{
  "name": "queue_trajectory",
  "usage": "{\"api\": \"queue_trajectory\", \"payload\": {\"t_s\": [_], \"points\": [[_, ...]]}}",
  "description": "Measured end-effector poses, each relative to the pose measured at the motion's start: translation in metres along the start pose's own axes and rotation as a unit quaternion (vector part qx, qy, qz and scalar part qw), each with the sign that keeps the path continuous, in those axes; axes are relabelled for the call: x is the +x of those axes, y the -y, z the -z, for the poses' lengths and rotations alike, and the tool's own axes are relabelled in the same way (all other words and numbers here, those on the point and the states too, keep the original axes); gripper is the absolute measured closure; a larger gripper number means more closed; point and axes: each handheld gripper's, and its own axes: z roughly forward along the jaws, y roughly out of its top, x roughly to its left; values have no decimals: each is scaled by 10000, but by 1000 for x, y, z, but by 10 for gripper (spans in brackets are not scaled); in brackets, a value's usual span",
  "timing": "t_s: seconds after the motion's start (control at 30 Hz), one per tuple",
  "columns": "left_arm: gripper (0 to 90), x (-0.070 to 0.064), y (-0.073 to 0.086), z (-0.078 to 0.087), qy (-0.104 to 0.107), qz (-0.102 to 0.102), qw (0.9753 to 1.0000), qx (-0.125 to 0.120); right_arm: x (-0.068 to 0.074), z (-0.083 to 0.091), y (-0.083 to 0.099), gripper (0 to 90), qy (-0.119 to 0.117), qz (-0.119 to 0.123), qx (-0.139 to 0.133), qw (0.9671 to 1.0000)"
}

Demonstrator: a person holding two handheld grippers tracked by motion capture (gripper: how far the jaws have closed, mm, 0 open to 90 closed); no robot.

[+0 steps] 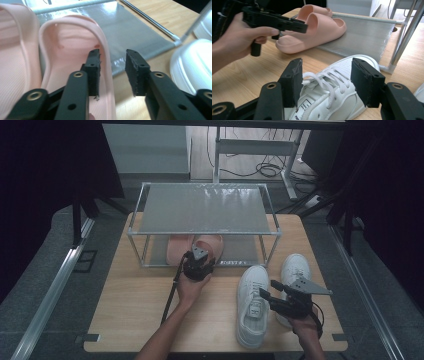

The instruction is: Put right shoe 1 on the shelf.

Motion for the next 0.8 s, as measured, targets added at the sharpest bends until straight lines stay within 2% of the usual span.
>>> {"api": "queue_trajectory", "payload": {"t_s": [0.03,0.27,0.57,0.8], "points": [[719,1,2,4,49,-9,10000,-4,0,0,0,428,-5,5,4,10000],[838,8,16,32,342,-171,9992,112,1,-1,0,428,4,17,13,10000],[883,16,30,52,444,-226,9986,160,1,-2,0,428,6,23,28,10000],[894,20,42,68,447,-326,9983,173,3,-2,1,428,2,23,36,10000]]}}
